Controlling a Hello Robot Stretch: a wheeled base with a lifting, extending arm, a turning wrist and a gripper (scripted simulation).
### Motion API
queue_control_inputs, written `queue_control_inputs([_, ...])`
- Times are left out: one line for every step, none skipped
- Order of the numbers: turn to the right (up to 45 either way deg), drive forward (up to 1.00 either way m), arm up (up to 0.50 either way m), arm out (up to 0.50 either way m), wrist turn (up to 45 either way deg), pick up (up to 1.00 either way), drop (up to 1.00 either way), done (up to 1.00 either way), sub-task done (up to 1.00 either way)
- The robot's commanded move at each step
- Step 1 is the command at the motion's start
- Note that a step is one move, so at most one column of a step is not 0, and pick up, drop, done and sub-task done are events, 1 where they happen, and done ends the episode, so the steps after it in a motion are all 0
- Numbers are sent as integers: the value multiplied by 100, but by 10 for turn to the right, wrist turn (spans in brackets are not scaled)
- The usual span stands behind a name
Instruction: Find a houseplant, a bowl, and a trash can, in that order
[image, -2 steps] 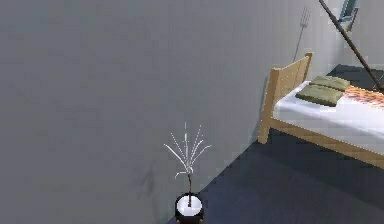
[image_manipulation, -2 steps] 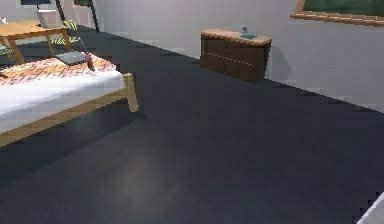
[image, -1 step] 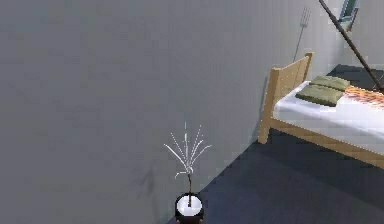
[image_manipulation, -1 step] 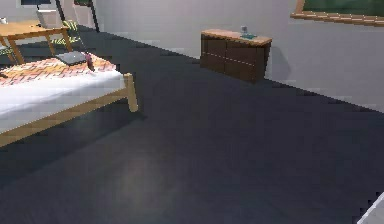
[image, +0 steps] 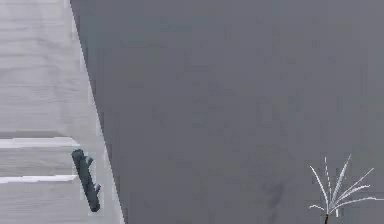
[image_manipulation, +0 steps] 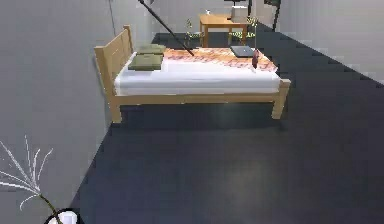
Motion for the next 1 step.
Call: queue_control_inputs([-450,0,0,0,0,0,0,0,0])
